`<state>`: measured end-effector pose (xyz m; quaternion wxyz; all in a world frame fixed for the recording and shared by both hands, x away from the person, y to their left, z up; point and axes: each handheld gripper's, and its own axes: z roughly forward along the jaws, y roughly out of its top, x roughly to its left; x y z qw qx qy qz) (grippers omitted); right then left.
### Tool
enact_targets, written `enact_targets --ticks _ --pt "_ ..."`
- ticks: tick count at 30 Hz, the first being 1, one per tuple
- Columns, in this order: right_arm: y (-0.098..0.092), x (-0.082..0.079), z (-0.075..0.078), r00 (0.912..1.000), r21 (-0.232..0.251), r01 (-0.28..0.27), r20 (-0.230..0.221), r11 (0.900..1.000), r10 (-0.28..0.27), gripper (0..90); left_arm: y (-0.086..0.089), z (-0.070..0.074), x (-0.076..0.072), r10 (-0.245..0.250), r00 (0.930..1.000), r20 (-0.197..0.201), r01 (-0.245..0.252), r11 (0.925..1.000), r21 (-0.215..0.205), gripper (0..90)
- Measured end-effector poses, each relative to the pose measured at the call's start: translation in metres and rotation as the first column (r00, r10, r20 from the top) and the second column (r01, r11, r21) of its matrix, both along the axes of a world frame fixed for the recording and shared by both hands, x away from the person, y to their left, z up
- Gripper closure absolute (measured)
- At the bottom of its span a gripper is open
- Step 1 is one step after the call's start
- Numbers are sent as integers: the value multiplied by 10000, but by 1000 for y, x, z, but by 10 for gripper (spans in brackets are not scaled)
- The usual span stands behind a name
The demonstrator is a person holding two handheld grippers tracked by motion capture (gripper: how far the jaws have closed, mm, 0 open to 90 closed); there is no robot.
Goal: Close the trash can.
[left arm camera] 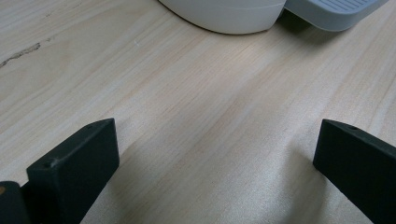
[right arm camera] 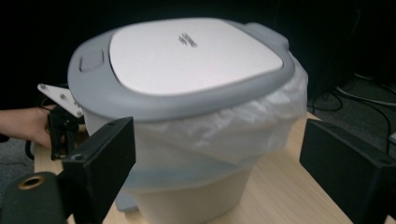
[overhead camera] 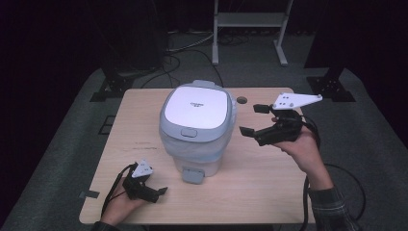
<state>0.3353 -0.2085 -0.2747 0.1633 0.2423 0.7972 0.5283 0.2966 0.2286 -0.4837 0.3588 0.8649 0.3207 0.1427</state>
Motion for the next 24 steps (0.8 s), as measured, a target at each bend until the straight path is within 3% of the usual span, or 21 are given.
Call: enact_targets --ticks 7,9,16,19,24 --pt "-11 -5 -23 9991 -149 315 -288 9994 -319 73 0 0 0 3 10000 6 -3 10000 -11 0" --pt "-15 -8 -33 9982 -145 456 -379 9989 -461 12 0 0 0 4 10000 -3 -4 10000 -4 0" --pt "-25 -12 -60 9951 -135 573 -799 9983 -582 12 0 0 0 10 10000 -5 -10 10000 -4 0" --pt "-34 -16 -79 9951 45 679 -730 9977 -674 12 0 0 0 5 10000 -17 -5 10000 -2 0" --pt "-43 -22 -94 9940 150 846 -713 9963 -833 12 0 0 0 13 10000 -12 -13 10000 -9 0"
